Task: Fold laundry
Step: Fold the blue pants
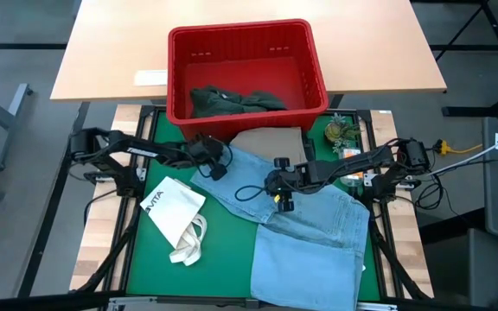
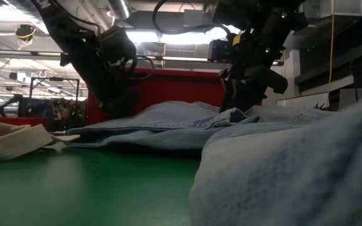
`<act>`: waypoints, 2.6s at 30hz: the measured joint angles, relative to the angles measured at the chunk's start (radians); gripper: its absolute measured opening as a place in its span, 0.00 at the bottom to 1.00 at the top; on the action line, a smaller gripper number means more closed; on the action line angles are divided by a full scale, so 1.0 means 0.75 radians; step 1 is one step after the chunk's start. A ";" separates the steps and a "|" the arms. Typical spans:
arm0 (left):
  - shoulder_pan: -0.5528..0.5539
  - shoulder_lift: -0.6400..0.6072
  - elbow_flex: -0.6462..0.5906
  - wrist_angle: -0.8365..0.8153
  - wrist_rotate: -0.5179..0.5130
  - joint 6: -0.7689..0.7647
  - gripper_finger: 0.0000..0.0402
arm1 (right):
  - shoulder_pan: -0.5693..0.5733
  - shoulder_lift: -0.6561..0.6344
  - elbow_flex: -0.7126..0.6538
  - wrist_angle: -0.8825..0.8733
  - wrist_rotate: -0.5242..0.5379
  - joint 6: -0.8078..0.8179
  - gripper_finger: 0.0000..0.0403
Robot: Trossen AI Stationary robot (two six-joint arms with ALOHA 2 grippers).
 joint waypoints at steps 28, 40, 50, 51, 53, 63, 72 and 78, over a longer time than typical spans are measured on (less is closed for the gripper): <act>-0.031 -0.640 -0.001 -0.720 0.082 -0.258 0.36 | 0.001 0.002 0.072 -0.077 -0.022 -0.035 0.40; 0.066 -0.632 -0.022 -0.771 0.334 -0.369 0.51 | 0.001 -0.019 0.074 -0.083 -0.059 -0.036 0.40; 0.110 -0.631 -0.229 -0.627 0.480 -0.589 0.50 | 0.001 -0.061 0.141 -0.133 -0.058 -0.040 0.40; 0.110 -0.631 -0.251 -0.601 0.481 -0.602 0.50 | 0.001 -0.061 0.147 -0.141 -0.058 -0.044 0.40; 0.110 -0.631 -0.288 -0.540 0.493 -0.621 0.50 | 0.001 -0.061 0.153 -0.137 -0.058 -0.063 0.40; 0.110 -0.631 -0.469 -0.290 0.533 -0.772 0.50 | 0.001 -0.061 0.170 -0.140 -0.057 -0.074 0.40; 0.111 -0.637 -0.568 -0.178 0.545 -0.837 0.44 | 0.001 -0.061 0.170 -0.140 -0.056 -0.075 0.40; 0.111 -0.636 -0.582 -0.113 0.558 -0.842 0.24 | 0.001 -0.061 0.170 -0.141 -0.056 -0.104 0.40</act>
